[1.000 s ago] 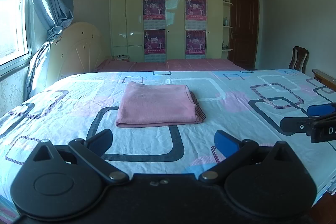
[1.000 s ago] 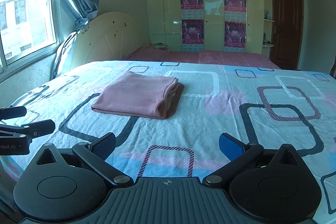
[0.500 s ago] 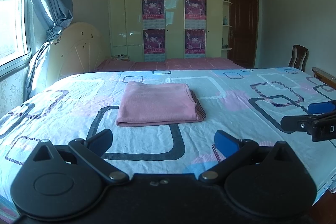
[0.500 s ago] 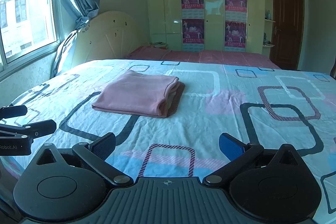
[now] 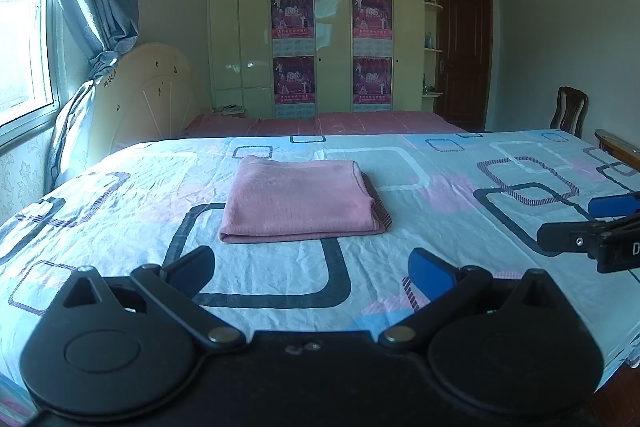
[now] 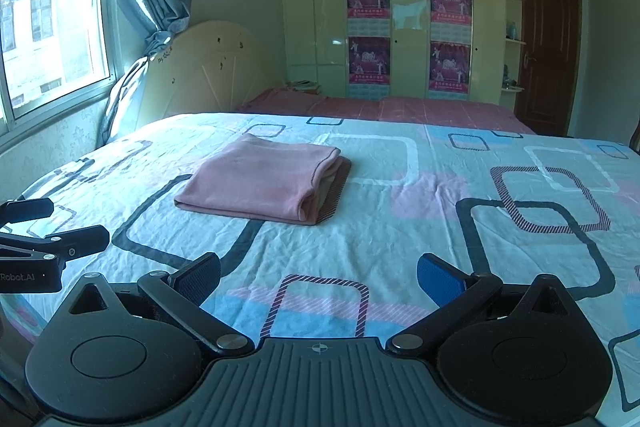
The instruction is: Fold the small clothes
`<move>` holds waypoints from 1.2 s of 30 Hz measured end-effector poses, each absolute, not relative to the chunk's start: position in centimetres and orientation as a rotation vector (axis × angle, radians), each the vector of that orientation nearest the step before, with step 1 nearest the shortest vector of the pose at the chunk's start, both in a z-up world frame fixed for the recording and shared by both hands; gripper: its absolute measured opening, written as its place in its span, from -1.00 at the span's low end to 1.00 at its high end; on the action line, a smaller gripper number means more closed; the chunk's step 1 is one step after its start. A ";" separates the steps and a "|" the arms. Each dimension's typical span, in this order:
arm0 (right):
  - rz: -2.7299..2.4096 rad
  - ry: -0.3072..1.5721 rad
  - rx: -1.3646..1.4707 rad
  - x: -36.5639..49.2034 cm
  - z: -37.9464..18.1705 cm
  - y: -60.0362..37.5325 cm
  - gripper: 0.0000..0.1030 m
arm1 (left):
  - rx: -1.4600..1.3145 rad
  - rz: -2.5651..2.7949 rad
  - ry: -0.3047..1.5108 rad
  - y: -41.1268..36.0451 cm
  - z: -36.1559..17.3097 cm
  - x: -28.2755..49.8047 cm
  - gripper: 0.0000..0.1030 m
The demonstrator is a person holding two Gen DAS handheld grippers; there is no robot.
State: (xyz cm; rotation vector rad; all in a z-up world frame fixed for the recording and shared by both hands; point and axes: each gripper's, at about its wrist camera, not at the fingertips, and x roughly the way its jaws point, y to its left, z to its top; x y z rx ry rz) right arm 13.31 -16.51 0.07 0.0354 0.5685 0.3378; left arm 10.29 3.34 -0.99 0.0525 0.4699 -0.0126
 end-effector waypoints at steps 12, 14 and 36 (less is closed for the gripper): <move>0.341 0.568 0.036 13.4 0.2 -16.9 1.00 | 0.054 -0.015 0.468 2.9 -0.8 10.4 0.99; 0.343 0.568 0.037 13.4 0.3 -17.0 1.00 | 0.055 -0.014 0.469 2.8 -0.8 10.5 0.99; 0.362 0.560 0.025 13.9 0.5 -17.0 1.00 | 0.041 -0.009 0.449 3.2 -0.6 10.6 0.98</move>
